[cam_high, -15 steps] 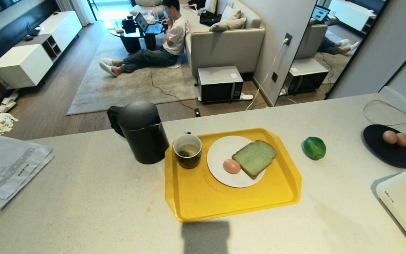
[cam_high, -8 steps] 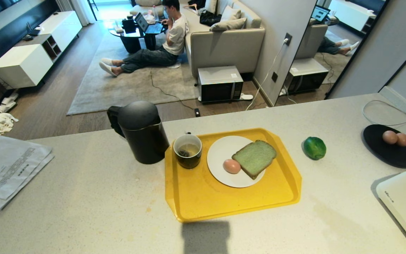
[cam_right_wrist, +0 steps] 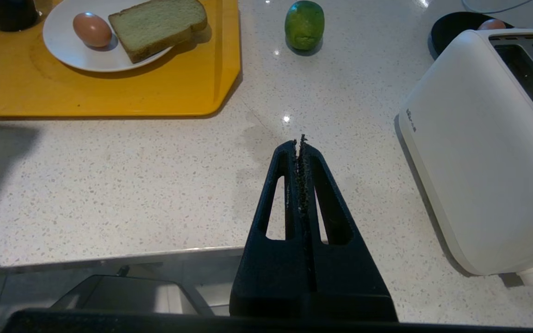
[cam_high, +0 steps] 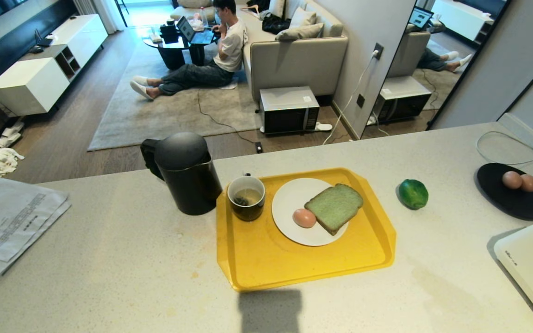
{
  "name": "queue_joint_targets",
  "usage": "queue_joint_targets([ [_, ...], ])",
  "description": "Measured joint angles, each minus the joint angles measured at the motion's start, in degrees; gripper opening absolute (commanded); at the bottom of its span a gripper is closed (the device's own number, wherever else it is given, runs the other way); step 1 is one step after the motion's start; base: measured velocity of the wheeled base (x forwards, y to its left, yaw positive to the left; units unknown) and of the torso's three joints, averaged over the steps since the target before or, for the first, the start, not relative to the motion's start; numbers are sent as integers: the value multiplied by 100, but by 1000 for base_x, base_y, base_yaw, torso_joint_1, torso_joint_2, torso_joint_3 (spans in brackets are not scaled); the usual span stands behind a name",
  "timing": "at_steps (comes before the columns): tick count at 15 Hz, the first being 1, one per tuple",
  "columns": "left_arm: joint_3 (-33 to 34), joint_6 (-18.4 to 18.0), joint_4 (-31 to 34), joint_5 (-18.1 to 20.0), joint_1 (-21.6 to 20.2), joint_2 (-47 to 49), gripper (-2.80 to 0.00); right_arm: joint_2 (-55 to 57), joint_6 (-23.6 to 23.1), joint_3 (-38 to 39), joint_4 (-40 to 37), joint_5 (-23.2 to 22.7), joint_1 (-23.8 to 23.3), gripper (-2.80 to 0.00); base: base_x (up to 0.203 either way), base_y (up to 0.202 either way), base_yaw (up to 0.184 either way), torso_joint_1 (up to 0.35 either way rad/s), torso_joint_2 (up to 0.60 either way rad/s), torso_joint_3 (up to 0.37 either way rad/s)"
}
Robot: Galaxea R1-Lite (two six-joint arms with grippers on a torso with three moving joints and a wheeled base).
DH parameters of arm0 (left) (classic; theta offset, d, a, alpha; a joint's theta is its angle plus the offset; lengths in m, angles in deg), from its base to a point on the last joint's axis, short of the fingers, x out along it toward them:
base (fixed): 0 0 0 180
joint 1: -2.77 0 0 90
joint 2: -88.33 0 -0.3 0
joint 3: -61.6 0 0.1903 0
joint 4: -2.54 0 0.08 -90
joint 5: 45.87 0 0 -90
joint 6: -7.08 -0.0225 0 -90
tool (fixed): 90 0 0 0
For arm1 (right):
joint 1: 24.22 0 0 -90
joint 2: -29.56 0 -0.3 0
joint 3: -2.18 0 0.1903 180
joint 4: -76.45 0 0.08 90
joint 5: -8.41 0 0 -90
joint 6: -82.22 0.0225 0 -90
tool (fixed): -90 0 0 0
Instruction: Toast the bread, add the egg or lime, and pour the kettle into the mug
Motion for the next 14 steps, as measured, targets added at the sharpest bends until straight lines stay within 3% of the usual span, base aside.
queue_joint_targets([
  [7, -1, -8, -1, 0, 0, 0, -280, 0, 0, 0, 2, -20, 0, -280, 0, 0, 0, 0, 0, 0],
  [14, -1, -10, 2, 1, 0, 2, -280, 0, 5, 0, -2, -20, 0, -280, 1, 5, -89, 6, 2, 1],
])
